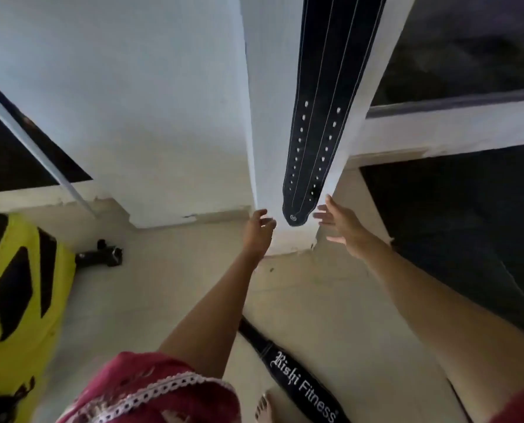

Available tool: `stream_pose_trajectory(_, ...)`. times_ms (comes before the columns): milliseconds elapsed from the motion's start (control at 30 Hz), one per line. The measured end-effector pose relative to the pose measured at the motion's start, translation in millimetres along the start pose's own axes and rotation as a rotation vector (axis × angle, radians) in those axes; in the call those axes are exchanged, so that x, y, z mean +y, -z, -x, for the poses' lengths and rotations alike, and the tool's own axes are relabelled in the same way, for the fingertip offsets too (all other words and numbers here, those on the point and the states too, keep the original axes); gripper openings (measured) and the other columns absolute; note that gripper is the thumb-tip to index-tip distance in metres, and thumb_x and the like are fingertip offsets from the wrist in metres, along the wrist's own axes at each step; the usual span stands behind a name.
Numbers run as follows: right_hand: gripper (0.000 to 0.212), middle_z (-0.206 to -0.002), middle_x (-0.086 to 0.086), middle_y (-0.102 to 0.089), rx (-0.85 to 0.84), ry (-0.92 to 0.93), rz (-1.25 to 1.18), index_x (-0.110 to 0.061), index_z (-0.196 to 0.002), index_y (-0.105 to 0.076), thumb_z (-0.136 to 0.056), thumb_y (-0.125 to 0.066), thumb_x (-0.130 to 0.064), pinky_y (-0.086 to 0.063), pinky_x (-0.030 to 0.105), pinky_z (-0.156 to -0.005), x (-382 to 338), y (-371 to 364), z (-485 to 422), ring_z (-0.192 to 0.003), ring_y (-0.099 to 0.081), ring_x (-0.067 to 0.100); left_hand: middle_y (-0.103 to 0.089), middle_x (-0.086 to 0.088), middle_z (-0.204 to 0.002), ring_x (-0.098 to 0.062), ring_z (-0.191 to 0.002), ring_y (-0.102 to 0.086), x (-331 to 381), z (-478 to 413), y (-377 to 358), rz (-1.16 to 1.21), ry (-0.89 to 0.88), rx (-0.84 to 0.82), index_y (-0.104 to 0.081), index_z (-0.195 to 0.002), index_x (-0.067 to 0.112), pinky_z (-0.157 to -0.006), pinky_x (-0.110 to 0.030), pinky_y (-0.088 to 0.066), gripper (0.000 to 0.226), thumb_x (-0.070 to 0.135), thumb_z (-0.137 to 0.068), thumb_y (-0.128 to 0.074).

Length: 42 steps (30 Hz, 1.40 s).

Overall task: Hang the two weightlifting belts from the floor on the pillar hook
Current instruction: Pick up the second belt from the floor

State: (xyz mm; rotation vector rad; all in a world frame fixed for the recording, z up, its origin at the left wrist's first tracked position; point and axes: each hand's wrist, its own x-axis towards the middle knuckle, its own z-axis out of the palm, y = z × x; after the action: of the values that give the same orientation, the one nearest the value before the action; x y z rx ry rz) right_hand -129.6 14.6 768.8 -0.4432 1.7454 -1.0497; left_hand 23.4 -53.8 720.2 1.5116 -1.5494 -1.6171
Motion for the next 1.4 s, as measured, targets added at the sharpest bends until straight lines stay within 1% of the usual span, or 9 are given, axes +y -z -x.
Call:
stream_pose_trajectory(100, 0.033, -0.09, 0.01, -0.063, -0.057, -0.096, 0.073, -0.005, -0.108, -0.057, -0.097, -0.038, -0.03, -0.041, 0.024, -0.067, 133, -37, -22, -0.068, -0.059, 0.006, -0.062, -0.014, -0.114, -0.03, -0.098, -0.058, -153, 5, -12, 0.046, 0.287, 0.154, -0.041, -0.134, 0.006, -0.084, -0.037, -0.046, 0.043, 0.011, -0.092, -0.05)
stream_pose_trajectory(200, 0.027, -0.088, 0.006, -0.064, -0.187, -0.242, 0.153, -0.007, -0.1, -0.061, -0.096, -0.04, -0.024, -0.044, 0.023, -0.064, 295, -77, -66, -0.072, -0.06, 0.01, -0.058, -0.007, -0.098, -0.018, -0.083, -0.052, -316, 1, -32, 0.228, 0.579, 0.246, -0.046, -0.129, 0.004, -0.072, -0.032, -0.043, 0.039, 0.006, -0.09, -0.05)
stream_pose_trajectory(333, 0.019, -0.096, 0.011, -0.066, -0.277, -0.318, 0.234, -0.021, -0.071, -0.071, -0.085, -0.058, -0.018, -0.045, 0.036, -0.096, 484, -138, -172, -0.101, -0.061, 0.031, -0.051, -0.012, -0.124, -0.018, -0.099, -0.047, -504, -50, -48, 0.296, 0.726, 0.338, -0.046, -0.132, 0.005, -0.089, -0.037, -0.044, 0.04, 0.008, -0.093, -0.05)
stream_pose_trajectory(500, 0.04, -0.138, 0.013, -0.046, -0.299, -0.197, 0.239, -0.005, -0.132, -0.045, -0.095, -0.043, -0.021, -0.032, 0.031, -0.104, 617, -208, -292, -0.128, -0.043, 0.027, -0.053, -0.007, -0.098, -0.017, -0.086, -0.051, -654, -137, -50, 0.369, 0.742, 0.418, -0.048, -0.127, 0.004, -0.079, -0.033, -0.043, 0.036, 0.018, -0.094, -0.052)
stream_pose_trajectory(633, 0.042, -0.139, 0.018, -0.045, -0.384, -0.199, 0.297, -0.002, -0.134, -0.04, -0.096, -0.038, -0.021, -0.035, 0.035, -0.105, 656, -240, -326, -0.125, -0.045, 0.029, -0.062, -0.008, -0.086, -0.022, -0.077, -0.06, -687, -172, -60, 0.501, 0.662, 0.45, -0.057, -0.109, 0.003, -0.067, -0.032, -0.053, 0.025, 0.023, -0.096, -0.05)
stream_pose_trajectory(833, 0.044, -0.094, 0.016, -0.066, -0.28, -0.237, 0.166, -0.001, -0.099, -0.064, -0.091, -0.047, -0.04, -0.05, 0.043, -0.087, 580, -204, -249, -0.086, -0.063, 0.029, -0.064, -0.003, -0.084, -0.017, -0.074, -0.061, -596, -106, -55, 0.69, 0.722, 0.403, -0.06, -0.1, 0.008, -0.065, -0.03, -0.054, 0.015, 0.02, -0.094, -0.054)
stream_pose_trajectory(1033, 0.023, -0.085, 0.001, -0.066, -0.256, -0.148, 0.04, -0.016, -0.089, -0.064, -0.092, -0.049, -0.034, -0.051, 0.022, -0.071, 335, -112, -89, -0.073, -0.064, 0.009, -0.069, 0.0, -0.092, -0.016, -0.074, -0.068, -322, 30, -58, 0.659, 0.617, 0.058, -0.061, -0.113, 0.01, -0.062, -0.026, -0.058, 0.026, 0.025, -0.095, -0.052)
stream_pose_trajectory(1267, 0.019, -0.094, 0.016, -0.062, -0.148, 0.181, -0.166, -0.015, -0.088, -0.062, -0.092, -0.047, -0.027, -0.05, 0.036, -0.075, 104, 12, 121, -0.085, -0.059, 0.025, -0.069, 0.001, -0.078, -0.014, -0.069, -0.065, -14, 152, -41, 0.524, 0.077, -0.101, -0.067, -0.089, 0.014, -0.057, -0.024, -0.053, 0.012, 0.025, -0.088, -0.061)
stream_pose_trajectory(1400, 0.043, -0.106, 0.024, -0.061, -0.128, 0.403, -0.4, -0.008, -0.103, -0.063, -0.076, -0.064, -0.042, -0.046, 0.05, -0.09, 18, 38, 185, -0.093, -0.06, 0.034, -0.065, -0.002, -0.068, -0.017, -0.068, -0.059, 54, 199, -41, 0.33, -0.221, -0.089, -0.068, -0.074, 0.01, -0.068, -0.031, -0.051, 0.012, 0.021, -0.078, -0.071)
